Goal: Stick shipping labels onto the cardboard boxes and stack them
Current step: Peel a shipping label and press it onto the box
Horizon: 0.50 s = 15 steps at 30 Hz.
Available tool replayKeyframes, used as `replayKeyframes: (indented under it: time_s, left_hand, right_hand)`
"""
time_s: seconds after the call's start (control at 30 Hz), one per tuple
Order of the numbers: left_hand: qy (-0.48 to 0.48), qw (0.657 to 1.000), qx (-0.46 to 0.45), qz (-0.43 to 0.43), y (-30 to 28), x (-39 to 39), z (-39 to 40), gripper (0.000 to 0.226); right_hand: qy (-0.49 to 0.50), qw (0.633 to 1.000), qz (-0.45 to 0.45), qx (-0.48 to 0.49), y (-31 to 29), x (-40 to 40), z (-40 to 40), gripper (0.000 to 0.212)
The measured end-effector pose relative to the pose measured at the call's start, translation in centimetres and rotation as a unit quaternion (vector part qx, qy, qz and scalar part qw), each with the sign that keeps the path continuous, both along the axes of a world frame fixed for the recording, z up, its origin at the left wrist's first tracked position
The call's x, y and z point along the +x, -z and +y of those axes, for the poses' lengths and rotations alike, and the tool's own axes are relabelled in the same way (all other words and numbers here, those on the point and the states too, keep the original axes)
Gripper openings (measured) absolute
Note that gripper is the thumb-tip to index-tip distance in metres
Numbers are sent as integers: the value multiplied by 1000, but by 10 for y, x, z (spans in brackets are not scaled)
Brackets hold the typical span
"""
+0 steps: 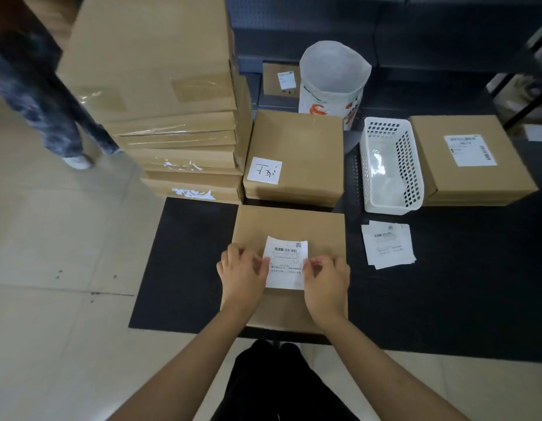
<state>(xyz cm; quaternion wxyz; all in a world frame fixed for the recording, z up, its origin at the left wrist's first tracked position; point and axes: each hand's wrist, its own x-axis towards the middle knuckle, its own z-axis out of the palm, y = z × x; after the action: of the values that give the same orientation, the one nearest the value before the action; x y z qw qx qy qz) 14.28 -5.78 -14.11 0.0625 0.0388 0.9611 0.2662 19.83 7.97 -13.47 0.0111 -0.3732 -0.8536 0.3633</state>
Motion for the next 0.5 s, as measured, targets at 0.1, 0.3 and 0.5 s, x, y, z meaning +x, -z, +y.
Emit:
replayKeyframes:
  time_s: [0.1, 0.3, 0.5]
  left_hand:
    - [7, 1000, 2, 27, 6, 1, -1, 20]
    - [34, 994, -69, 82, 10, 3, -2, 27]
    - [225, 960, -72, 150, 12, 7, 1, 41]
  right_hand:
    - [-8, 1000, 5, 25, 4, 1, 1, 14]
    - [-24, 995, 3, 98, 6, 0, -2, 14]
    - [-248, 949, 75, 179, 20, -1, -6, 46]
